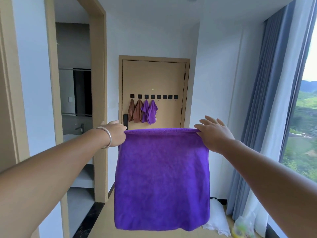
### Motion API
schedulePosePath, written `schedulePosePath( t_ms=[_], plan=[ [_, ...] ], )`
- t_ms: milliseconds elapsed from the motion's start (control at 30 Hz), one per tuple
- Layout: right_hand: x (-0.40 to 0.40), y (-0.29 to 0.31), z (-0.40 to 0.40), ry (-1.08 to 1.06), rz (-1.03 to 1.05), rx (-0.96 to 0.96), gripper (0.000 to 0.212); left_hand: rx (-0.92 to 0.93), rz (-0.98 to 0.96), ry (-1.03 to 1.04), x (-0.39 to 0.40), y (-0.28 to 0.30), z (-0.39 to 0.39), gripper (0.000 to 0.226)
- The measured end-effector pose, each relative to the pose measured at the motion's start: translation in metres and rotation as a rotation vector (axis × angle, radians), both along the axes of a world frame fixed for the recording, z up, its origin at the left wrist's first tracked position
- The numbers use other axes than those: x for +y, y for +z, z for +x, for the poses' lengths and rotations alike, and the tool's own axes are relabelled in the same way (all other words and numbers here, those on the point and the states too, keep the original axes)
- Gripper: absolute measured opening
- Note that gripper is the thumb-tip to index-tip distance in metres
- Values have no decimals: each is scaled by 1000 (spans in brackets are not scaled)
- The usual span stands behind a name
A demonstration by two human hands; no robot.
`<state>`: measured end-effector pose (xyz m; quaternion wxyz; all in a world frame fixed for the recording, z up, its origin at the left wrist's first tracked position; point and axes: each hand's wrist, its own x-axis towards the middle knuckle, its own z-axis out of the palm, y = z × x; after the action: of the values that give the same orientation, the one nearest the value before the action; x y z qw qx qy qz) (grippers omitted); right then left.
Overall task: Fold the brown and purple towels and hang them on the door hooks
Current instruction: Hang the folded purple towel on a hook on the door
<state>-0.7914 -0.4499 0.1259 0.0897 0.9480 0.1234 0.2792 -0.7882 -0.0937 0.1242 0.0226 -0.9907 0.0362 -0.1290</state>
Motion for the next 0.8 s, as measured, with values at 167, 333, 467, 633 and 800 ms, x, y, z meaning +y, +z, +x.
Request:
schedulePosePath(
  t_ms=[167, 333, 467, 633, 800],
  plan=[
    [25, -1, 72, -44, 16, 21, 41, -53, 23, -24, 20, -2, 73, 19],
    [56, 2, 133, -54, 42, 22, 39, -86, 24, -35, 47, -1, 138, 19],
    [70, -5, 172, -67, 58, 34, 40, -96, 40, -43, 61, -4, 179, 15],
    [74, -13, 219, -61, 60, 43, 39, -72, 60, -51, 68, -10, 230, 16],
    [65, -20, 280, -60, 78, 67, 41, -62, 37, -66, 58, -12, 286, 18]
  ],
)
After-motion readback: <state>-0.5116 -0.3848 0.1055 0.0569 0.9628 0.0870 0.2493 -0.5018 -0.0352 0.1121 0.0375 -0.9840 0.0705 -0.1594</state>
